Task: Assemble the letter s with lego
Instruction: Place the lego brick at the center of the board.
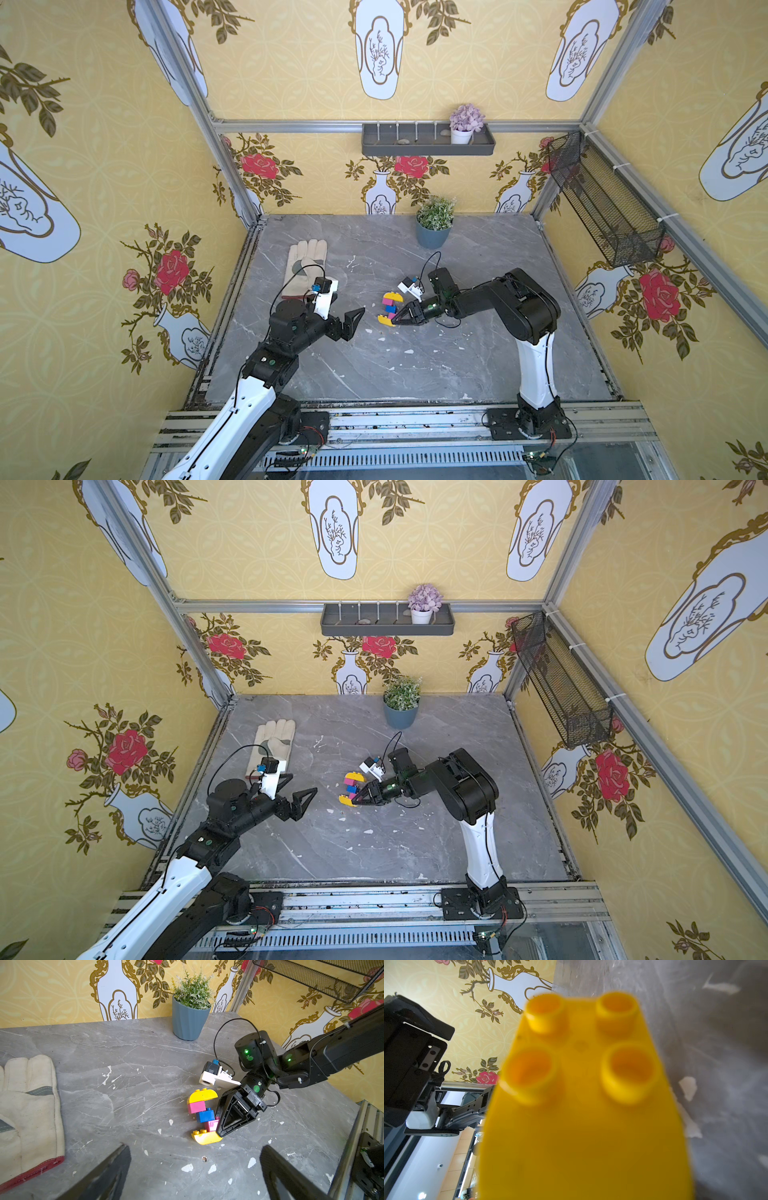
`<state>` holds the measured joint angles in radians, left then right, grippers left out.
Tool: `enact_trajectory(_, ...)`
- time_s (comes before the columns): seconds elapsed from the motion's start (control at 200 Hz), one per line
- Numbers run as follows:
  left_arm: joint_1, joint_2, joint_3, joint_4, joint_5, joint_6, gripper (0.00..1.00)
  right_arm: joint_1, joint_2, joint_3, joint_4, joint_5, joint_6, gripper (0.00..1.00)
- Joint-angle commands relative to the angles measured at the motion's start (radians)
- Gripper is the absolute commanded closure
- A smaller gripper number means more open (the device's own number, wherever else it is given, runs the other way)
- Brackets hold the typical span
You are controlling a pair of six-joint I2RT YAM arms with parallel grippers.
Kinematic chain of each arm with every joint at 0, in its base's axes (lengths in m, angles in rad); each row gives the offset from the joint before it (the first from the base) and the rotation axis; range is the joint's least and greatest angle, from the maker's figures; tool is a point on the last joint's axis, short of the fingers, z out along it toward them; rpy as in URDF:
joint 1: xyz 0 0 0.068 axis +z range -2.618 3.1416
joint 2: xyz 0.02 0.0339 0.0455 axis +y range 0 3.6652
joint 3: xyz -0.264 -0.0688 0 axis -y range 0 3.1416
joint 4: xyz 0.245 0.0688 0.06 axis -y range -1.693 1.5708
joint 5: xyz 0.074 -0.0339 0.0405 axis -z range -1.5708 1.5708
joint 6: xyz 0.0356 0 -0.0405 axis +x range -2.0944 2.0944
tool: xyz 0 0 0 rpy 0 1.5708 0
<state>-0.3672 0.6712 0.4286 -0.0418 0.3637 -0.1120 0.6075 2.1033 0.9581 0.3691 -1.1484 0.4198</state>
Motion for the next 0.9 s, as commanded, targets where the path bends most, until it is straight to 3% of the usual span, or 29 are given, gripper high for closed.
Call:
enact_trajectory(0.0,0.001,-0.004,-0.001,0.022,0.009,-0.002,0.01,-0.006,0.037,0.032,-0.102,0.032,0.005,0.74)
enact_trajectory(0.895,0.004,-0.01,-0.004,0.023,0.006,-0.002,0.01,-0.038,0.091,0.117,-0.281,0.08,0.079,0.69)
